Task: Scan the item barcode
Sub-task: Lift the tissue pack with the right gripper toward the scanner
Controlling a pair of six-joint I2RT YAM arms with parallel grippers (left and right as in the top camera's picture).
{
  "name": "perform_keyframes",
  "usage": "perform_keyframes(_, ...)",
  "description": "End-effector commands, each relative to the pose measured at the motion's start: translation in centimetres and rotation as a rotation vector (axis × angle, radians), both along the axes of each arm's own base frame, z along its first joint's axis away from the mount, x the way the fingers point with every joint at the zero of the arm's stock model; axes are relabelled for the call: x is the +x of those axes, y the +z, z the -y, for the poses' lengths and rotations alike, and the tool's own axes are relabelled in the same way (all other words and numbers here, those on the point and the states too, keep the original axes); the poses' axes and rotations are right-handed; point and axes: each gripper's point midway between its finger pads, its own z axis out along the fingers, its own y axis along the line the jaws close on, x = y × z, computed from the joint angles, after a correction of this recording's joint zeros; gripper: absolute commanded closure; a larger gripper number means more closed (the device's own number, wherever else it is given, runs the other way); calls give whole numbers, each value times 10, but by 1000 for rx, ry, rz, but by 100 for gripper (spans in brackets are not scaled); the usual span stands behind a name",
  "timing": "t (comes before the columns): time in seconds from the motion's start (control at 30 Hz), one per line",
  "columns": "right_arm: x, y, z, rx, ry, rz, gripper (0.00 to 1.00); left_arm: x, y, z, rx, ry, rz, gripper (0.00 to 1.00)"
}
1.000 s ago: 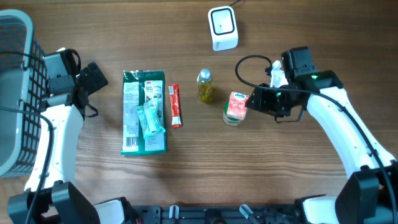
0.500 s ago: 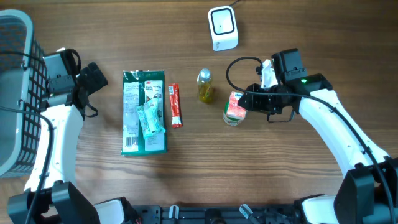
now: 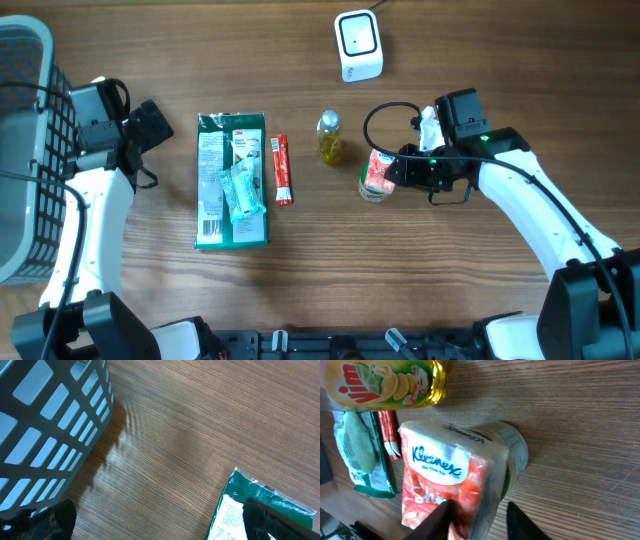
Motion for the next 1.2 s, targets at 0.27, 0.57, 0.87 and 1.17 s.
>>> perform_keyframes(0.27, 1, 54, -25, 247, 117, 107, 96, 2, 10, -2, 12, -6, 23, 0)
perform_keyframes(0.57, -62, 200, -67, 1055, 628, 382, 96, 2, 10, -2, 12, -6, 23, 0)
perform_keyframes(0.87, -67, 218, -66, 1067, 623, 347, 96, 2, 10, -2, 12, -6, 23, 0)
perform_keyframes(1.17, -109, 278, -59, 1031, 735, 533, 96, 2, 10, -2, 12, -6, 23, 0)
